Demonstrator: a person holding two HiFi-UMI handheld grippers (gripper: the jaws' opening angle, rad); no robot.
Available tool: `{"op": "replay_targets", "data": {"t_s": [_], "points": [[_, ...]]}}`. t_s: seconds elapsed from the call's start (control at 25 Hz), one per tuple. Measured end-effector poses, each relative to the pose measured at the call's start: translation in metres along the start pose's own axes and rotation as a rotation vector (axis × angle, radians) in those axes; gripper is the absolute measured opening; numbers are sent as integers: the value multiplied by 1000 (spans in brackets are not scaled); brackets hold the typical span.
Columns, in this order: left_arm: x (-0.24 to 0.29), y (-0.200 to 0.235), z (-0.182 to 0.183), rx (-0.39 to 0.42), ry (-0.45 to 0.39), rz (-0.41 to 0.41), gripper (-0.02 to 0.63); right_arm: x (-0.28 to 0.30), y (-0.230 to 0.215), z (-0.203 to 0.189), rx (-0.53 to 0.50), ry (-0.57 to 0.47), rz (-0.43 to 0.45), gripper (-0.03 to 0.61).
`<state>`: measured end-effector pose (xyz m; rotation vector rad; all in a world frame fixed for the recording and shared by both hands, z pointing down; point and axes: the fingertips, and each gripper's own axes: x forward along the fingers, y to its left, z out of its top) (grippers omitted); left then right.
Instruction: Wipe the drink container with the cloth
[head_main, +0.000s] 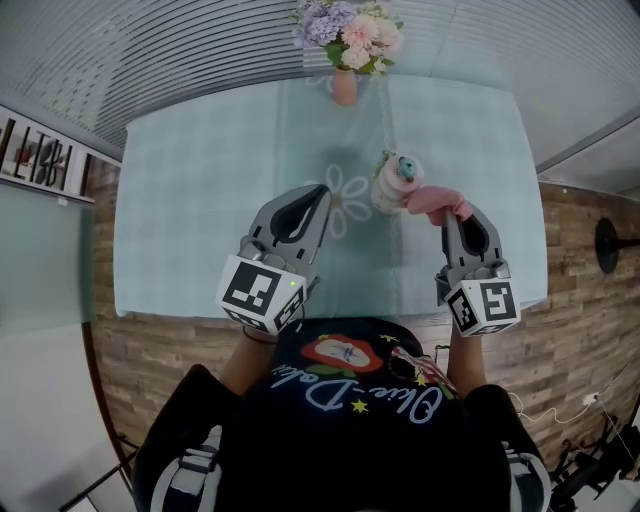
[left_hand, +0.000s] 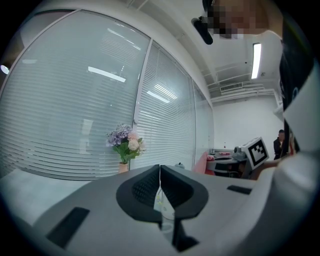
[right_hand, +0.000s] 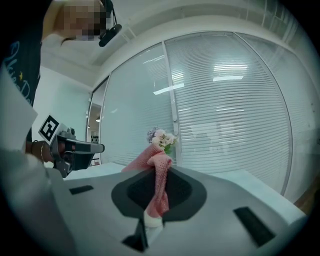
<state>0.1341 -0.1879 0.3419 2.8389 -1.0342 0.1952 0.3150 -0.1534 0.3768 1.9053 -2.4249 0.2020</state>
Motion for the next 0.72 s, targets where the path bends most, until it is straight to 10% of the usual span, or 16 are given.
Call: {"op": "replay_targets", "data": {"t_s": [0.72], "points": [[1, -3, -3, -2, 7, 4, 5, -1, 0, 0, 9, 3, 13, 26]]}}
